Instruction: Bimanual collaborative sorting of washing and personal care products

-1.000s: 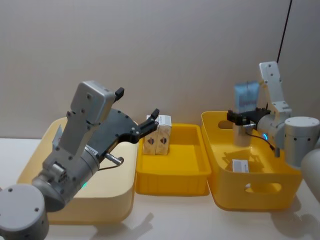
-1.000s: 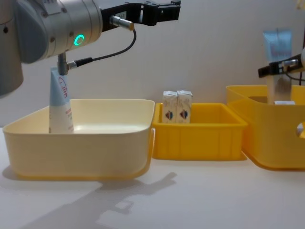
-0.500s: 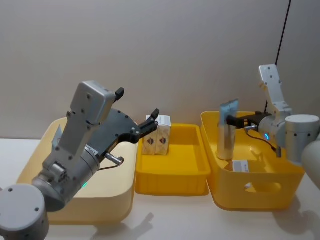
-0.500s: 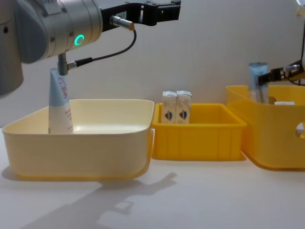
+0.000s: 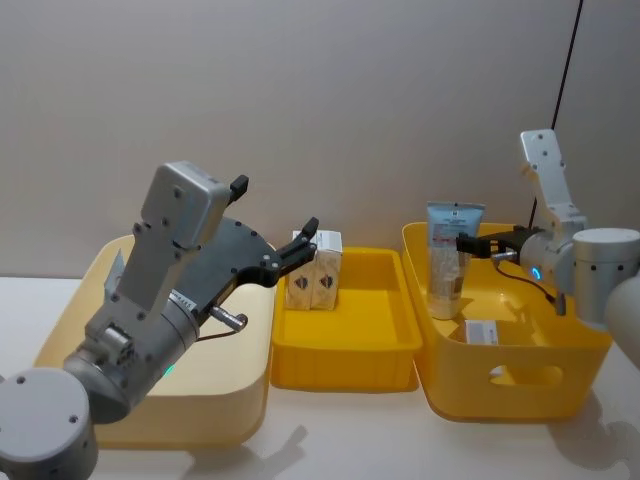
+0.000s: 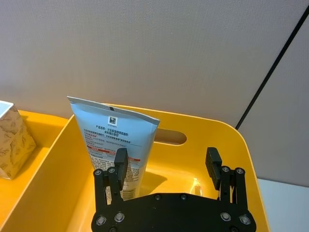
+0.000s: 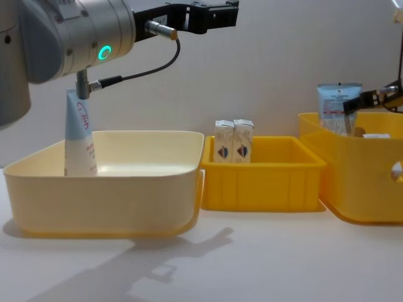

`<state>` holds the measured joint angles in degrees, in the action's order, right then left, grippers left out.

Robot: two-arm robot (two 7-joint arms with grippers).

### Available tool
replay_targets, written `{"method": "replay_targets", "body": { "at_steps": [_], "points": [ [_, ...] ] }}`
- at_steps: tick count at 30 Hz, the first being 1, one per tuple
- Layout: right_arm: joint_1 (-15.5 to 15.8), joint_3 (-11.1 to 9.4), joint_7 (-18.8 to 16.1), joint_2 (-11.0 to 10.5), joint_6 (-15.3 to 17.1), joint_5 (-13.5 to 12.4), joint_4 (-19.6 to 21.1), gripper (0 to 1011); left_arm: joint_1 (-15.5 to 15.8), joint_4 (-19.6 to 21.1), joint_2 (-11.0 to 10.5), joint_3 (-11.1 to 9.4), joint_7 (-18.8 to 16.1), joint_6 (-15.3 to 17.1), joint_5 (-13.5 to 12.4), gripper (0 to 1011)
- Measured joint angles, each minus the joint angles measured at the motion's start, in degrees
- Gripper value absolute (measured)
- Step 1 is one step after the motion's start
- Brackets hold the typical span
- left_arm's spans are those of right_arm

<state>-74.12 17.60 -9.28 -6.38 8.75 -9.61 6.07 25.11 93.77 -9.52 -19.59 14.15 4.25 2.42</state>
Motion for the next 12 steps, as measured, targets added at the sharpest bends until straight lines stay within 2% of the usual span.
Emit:
{"method": "replay_targets", "body": {
  "at_steps": [12],
  "points": [
    [-0.66,0.24,-0.14,0.10,-0.27,-0.15,-1.43,1001,0.00,0.00,0.00,0.00,0.00,0.00,0.00,1003]
  ]
}}
